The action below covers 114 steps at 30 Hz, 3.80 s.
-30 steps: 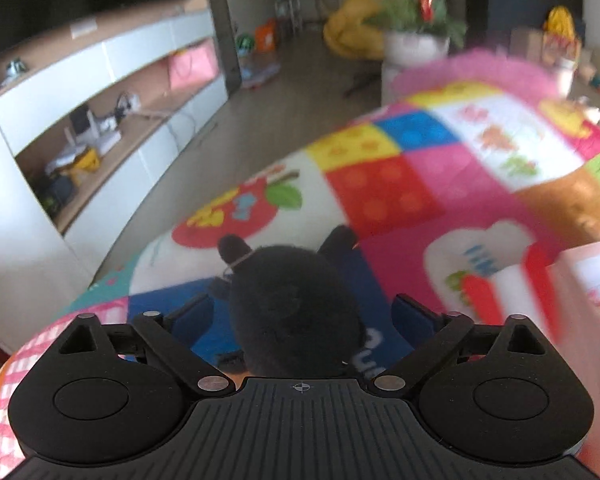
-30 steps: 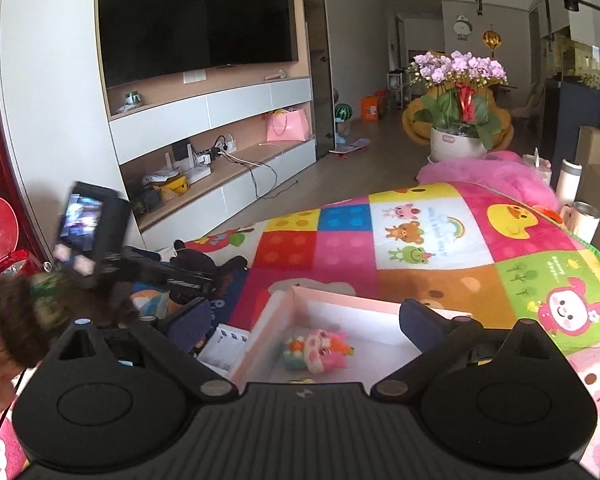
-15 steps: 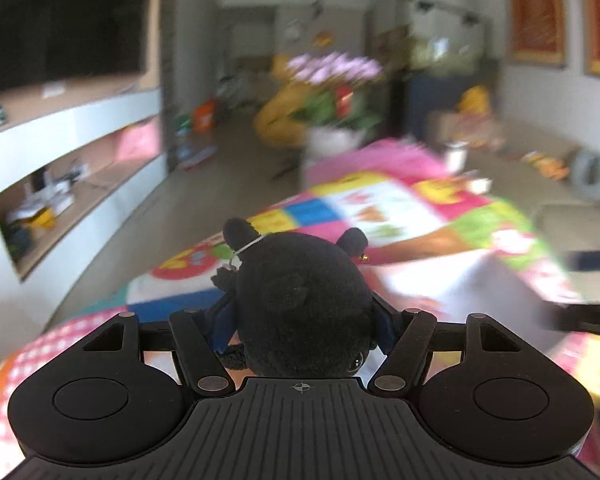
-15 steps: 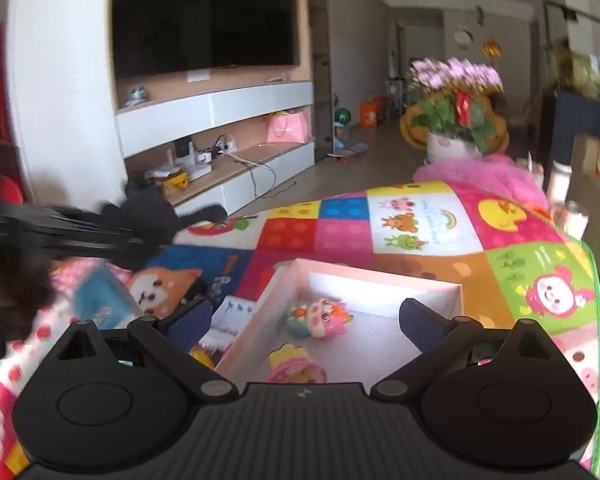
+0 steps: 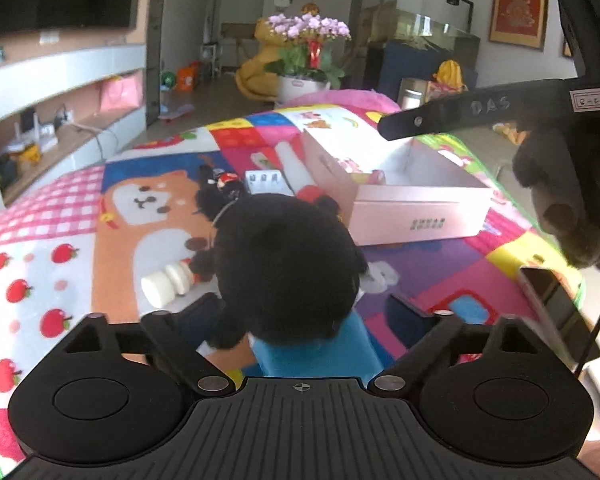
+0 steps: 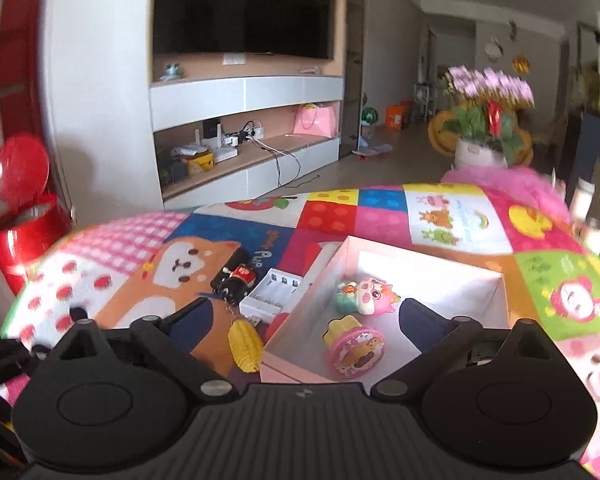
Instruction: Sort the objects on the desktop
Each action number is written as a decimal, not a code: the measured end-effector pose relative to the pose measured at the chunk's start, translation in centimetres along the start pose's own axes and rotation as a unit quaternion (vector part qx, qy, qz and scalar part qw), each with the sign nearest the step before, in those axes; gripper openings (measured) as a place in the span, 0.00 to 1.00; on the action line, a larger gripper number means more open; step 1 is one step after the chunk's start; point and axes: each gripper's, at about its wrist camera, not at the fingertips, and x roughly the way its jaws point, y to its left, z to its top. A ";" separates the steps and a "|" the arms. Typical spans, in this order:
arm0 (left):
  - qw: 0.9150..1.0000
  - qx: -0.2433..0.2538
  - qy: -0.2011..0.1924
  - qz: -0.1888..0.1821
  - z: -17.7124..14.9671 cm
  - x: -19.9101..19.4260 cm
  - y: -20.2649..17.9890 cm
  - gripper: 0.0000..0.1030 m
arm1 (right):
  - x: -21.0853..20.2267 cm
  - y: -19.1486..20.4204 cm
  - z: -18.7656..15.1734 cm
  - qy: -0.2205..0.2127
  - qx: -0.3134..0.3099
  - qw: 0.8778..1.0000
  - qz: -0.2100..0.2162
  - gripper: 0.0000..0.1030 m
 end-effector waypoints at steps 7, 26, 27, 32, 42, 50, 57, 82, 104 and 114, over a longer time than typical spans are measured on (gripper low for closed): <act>0.992 -0.042 -0.005 0.116 0.8 0.4 3.0 0.94 | 1.6 5.7 -1.2 0.029 -0.135 0.990 0.012 0.43; 0.981 -0.164 -0.028 0.097 -1.1 -2.8 7.5 1.00 | 10.2 10.7 -3.3 0.097 -0.227 0.968 -0.037 0.24; 0.981 -0.167 -0.030 0.091 -1.0 -2.8 7.5 1.00 | 9.1 10.6 -3.5 0.092 -0.225 0.970 -0.025 0.24; 0.982 -0.167 -0.033 0.084 -0.4 -2.6 6.8 1.00 | 4.3 9.3 -4.5 0.080 -0.213 0.974 -0.004 0.24; 0.995 -0.100 -0.015 0.011 0.5 -1.7 1.7 1.00 | -1.4 4.1 -8.5 0.096 -0.179 0.979 -0.037 0.43; 0.996 -0.070 0.041 -0.026 0.2 1.3 -1.8 1.00 | -4.3 1.6 -10.4 0.076 -0.051 0.995 -0.032 0.91; 0.993 -0.011 0.062 -0.101 0.3 3.6 -5.2 1.00 | -5.5 -1.9 -12.1 0.070 0.048 0.994 -0.071 0.96; 0.994 -0.083 0.066 0.009 0.1 5.3 0.7 1.00 | -2.8 1.7 -13.3 0.120 0.090 0.988 0.045 1.00; 0.995 -0.078 0.053 0.025 -0.5 4.9 0.1 1.00 | -1.5 -0.1 -11.2 0.116 0.038 0.990 -0.068 0.80; 0.994 -0.099 0.045 0.022 0.1 4.0 0.8 1.00 | -1.7 -0.7 -10.6 0.074 0.039 0.992 -0.090 0.80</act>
